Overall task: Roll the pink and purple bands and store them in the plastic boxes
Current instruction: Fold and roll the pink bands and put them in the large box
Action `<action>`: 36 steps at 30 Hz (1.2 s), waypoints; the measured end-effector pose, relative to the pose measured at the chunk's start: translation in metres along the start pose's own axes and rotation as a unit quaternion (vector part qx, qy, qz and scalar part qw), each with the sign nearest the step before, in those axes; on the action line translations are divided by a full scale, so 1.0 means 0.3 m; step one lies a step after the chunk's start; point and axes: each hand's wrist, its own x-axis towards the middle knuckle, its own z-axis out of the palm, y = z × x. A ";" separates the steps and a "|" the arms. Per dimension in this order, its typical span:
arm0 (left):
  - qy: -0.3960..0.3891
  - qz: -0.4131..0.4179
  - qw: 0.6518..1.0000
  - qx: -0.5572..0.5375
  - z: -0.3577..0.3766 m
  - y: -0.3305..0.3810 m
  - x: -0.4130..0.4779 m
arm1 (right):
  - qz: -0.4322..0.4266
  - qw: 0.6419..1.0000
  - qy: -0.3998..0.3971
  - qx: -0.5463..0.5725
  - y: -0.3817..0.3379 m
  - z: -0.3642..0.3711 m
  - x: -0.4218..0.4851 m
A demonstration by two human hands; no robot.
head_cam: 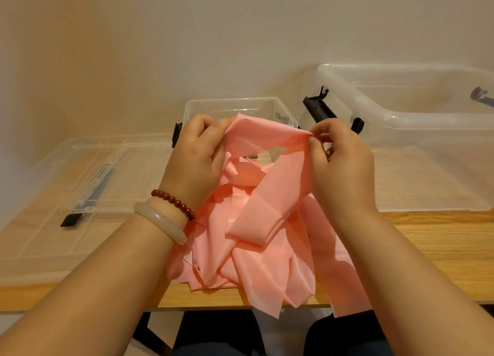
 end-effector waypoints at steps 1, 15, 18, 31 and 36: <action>-0.006 0.014 1.000 -0.001 -0.007 0.000 0.019 | -0.003 1.000 0.001 0.001 -0.006 -0.003 0.009; -0.115 -0.014 0.992 0.054 0.042 -0.041 -0.089 | 0.089 0.894 -0.381 -0.216 0.019 -0.001 -0.112; -0.056 -0.046 0.995 0.074 0.017 -0.046 -0.079 | 0.053 0.935 -0.286 -0.203 0.025 -0.012 -0.107; -0.141 -0.027 0.989 0.037 0.026 -0.038 -0.106 | 0.038 0.939 -0.334 -0.072 -0.004 0.044 -0.111; -0.299 -0.080 0.950 0.027 -0.015 -0.060 -0.133 | 0.010 0.994 -0.112 -0.016 0.026 0.038 -0.075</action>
